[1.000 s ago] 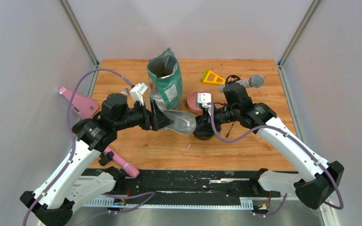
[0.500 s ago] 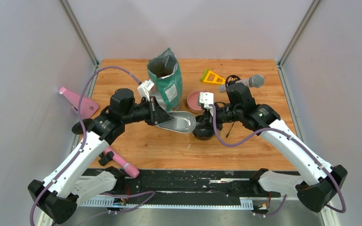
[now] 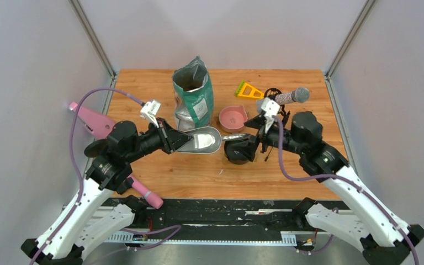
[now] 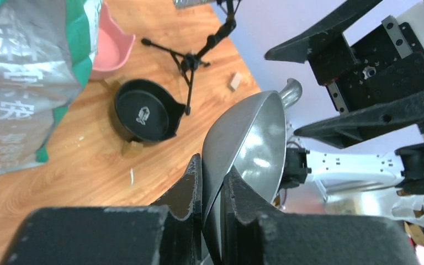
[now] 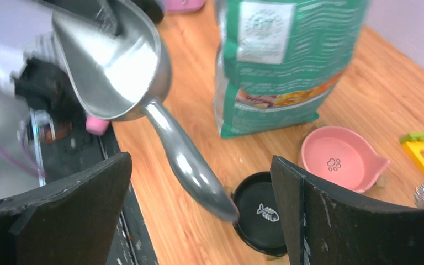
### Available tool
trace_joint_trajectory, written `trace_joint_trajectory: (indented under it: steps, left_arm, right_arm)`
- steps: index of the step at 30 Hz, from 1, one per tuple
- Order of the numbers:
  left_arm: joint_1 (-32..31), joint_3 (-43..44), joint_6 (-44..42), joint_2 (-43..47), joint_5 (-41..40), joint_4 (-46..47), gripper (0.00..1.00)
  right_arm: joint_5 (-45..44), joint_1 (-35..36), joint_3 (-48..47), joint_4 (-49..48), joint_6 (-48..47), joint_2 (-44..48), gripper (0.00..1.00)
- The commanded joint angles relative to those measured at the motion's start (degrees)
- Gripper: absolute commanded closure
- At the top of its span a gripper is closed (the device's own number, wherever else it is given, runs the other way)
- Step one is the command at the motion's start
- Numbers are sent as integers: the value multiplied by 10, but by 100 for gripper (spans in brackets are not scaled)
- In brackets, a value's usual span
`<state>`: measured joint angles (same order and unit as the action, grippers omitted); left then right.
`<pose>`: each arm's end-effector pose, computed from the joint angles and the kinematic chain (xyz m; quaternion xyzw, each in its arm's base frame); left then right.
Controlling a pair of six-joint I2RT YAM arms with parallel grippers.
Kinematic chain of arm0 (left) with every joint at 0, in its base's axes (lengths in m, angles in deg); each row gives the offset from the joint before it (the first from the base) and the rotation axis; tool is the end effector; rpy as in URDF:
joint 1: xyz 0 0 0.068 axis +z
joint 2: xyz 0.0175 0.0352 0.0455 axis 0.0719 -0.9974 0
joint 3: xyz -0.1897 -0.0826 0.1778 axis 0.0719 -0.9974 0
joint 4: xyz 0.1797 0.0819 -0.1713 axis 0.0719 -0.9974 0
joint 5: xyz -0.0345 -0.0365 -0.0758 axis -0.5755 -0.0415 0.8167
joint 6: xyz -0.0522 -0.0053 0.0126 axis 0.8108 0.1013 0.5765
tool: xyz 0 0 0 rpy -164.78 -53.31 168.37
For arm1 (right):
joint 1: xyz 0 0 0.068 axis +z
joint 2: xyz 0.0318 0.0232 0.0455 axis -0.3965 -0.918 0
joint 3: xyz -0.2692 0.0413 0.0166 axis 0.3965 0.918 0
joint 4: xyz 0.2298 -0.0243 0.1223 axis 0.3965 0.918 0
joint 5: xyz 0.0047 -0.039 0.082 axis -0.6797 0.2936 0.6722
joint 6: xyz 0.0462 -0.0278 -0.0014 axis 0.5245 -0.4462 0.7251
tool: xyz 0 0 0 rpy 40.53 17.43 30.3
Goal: Serve the pet food
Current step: Pick up the spatula from the center of the board.
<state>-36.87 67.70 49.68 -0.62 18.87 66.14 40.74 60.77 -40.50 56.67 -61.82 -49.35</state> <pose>0.1289 -0.0984 0.3758 0.0663 0.7673 -0.4851 0.4141 0.1467 0.1339 0.3791 -0.4507 0.6558 0.3318 0.5066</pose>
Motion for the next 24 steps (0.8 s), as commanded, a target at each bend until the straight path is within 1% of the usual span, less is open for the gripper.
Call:
trace_joint_trajectory:
  steps: [1, 2, 3, 6, 9, 12, 16, 21, 24]
  left_arm:
    - [-2, -31, -1, 63, -45, 106, 100]
    - [-2, -41, -4, 72, -46, 113, 100]
    - [-2, -44, -5, 87, -46, 124, 100]
    - [-2, -55, -13, 108, -33, 147, 100]
    - [-2, -58, -24, 124, 0, 180, 100]
    - [-2, -48, -44, 131, 12, 187, 100]
    - [-2, -37, -56, 122, 30, 185, 100]
    - [-1, -27, -46, 102, 24, 174, 100]
    - [-1, -20, -40, 87, 12, 164, 100]
  right_arm:
    - [-202, -2, 46, -148, 318, 91, 0]
    - [-235, -4, 54, -154, 352, 102, 0]
    - [-238, -5, 59, -156, 369, 109, 0]
    - [-177, -7, 49, -156, 433, 101, 0]
    - [-178, -13, 42, -155, 532, 83, 2]
    - [-88, -38, 26, -153, 561, 66, 5]
    - [-9, -42, 15, -179, 575, 53, 6]
    - [95, -41, 9, -207, 614, 26, 16]
    - [137, -42, 10, -214, 640, 16, 21]
